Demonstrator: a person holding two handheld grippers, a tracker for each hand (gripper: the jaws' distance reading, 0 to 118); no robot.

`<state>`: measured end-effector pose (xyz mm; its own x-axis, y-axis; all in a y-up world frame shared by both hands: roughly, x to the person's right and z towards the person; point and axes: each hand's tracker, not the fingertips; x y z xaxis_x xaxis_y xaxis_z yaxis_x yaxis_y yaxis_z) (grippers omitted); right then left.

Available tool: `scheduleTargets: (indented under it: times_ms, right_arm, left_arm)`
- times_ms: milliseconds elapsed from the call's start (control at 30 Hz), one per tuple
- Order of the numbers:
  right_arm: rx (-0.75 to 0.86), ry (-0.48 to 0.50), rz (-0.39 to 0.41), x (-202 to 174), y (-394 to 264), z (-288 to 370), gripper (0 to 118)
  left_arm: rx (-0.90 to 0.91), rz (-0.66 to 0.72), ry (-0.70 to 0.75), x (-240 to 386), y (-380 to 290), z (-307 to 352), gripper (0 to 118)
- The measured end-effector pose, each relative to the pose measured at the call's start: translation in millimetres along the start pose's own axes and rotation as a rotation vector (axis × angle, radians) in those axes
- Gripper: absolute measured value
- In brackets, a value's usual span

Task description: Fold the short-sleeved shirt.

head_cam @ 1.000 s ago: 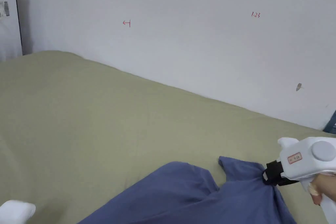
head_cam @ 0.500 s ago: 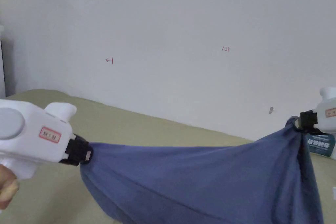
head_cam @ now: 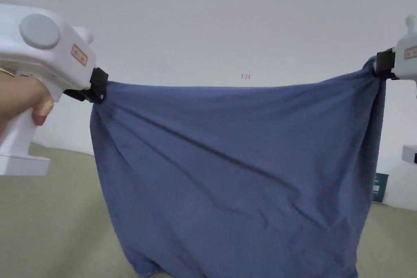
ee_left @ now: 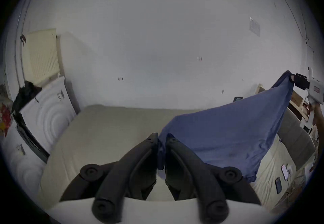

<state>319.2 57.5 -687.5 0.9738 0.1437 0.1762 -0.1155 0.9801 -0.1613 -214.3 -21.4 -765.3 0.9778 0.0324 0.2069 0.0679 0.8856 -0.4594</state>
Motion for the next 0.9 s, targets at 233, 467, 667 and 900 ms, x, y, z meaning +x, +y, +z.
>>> scheduleTargets:
  times_ms: [233,467,667,900]
  right_arm:
    - [0.064,0.011,-0.011,4,21,11,4]
    - [0.019,0.051,-0.035,5,-8,31,4]
    - [-0.065,0.053,-0.068,18,-68,62,4]
    - [-0.140,0.065,-0.098,23,-136,122,4]
  left_arm:
    - [0.069,0.020,0.047,10,21,26,9]
    - [0.053,-0.034,0.040,19,-8,37,9]
    - [-0.029,-0.068,-0.024,17,-62,40,9]
    - [-0.105,-0.069,-0.079,7,-124,54,9]
